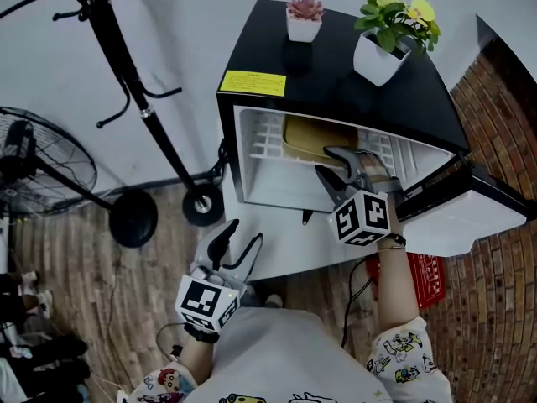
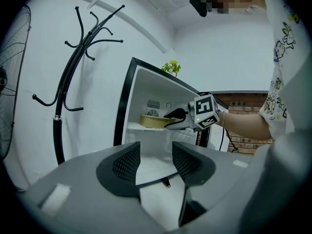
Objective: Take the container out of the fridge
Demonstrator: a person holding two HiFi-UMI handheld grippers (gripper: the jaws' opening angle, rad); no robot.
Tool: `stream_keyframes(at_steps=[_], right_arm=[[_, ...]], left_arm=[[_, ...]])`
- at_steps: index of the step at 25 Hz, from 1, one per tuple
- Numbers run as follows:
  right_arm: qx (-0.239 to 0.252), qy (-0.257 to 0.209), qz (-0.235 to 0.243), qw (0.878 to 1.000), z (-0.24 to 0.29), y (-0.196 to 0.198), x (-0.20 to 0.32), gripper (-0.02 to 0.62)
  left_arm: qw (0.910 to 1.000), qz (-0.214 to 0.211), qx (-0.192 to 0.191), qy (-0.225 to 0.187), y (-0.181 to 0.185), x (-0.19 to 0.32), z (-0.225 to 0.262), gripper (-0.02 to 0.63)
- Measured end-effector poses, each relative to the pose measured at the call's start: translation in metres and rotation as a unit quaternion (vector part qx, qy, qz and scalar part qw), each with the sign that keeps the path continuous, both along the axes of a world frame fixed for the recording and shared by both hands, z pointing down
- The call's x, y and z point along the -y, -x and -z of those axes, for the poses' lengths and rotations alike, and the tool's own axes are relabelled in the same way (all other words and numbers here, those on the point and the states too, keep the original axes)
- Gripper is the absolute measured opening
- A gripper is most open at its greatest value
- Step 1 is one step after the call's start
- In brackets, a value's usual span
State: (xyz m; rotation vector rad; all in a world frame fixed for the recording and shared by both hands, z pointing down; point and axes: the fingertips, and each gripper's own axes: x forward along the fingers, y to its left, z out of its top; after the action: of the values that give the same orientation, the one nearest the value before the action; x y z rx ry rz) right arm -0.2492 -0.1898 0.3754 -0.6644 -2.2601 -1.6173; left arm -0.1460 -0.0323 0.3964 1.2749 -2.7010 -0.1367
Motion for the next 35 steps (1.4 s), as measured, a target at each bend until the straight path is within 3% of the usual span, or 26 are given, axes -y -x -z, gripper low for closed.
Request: stream_keyframes(at_steps=[10,12,35], right_arm=[[-0.018,0.007,0.006,1.000,-0.0022,0.0011,0.0000,0.124],[-0.016,0.011,0.005,1.000,0.0001,0.0020,0.0011,0.088],[-0.023,-0.016,0.000,1.000,0.0033,-0.0053,0.0086,0.020]], left_arm=[[1.0000,-0.005,-0.001,0.001,-0.0024,0.0019,0.0024,0.202],[1.0000,-0.007,0.000,0.000,-0.0026,0.0030,0.0013,0.201],[1.0000,-0.004,0.002,-0.004,-0.0035,-0.0019,0.0063,0.201]])
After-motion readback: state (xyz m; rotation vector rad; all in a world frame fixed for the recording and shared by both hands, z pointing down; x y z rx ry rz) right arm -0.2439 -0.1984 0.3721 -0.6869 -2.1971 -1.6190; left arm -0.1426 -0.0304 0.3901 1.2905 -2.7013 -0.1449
